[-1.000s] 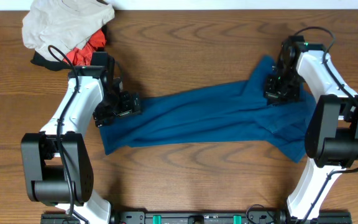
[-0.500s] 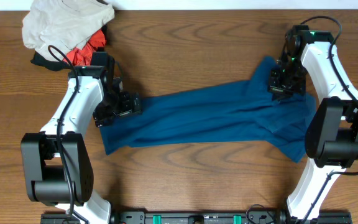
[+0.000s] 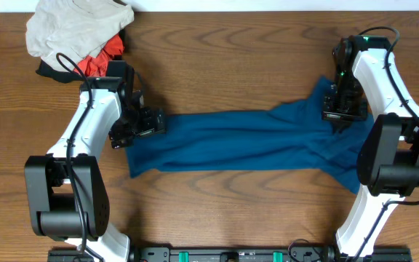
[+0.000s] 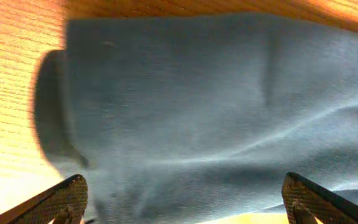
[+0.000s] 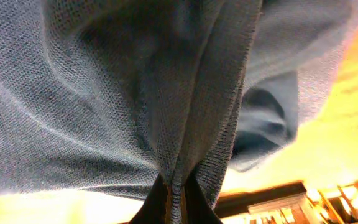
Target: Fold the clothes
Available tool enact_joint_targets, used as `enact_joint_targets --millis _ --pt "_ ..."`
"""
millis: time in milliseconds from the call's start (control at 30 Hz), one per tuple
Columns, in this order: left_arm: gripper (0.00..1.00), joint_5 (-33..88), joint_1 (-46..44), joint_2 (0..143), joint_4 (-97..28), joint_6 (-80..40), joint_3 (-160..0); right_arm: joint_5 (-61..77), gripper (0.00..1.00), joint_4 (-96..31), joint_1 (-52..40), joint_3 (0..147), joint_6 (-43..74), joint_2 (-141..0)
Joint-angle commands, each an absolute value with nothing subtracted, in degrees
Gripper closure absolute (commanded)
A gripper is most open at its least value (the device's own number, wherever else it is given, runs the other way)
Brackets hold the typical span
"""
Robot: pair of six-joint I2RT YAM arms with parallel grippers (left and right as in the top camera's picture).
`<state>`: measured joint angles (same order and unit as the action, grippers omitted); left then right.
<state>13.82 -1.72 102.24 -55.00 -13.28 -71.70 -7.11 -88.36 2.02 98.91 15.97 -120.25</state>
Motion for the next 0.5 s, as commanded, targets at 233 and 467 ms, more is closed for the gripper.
enact_joint_targets --millis 233,467 --pt "0.00 14.3 -1.8 102.9 -55.3 -12.7 -71.4 -16.5 0.58 -92.4 2.6 100.1 20.6 -118.7" --pt "0.00 14.3 -1.8 102.9 -55.4 -12.7 -71.4 -23.6 0.55 -95.4 2.6 100.1 27.2 -118.7"
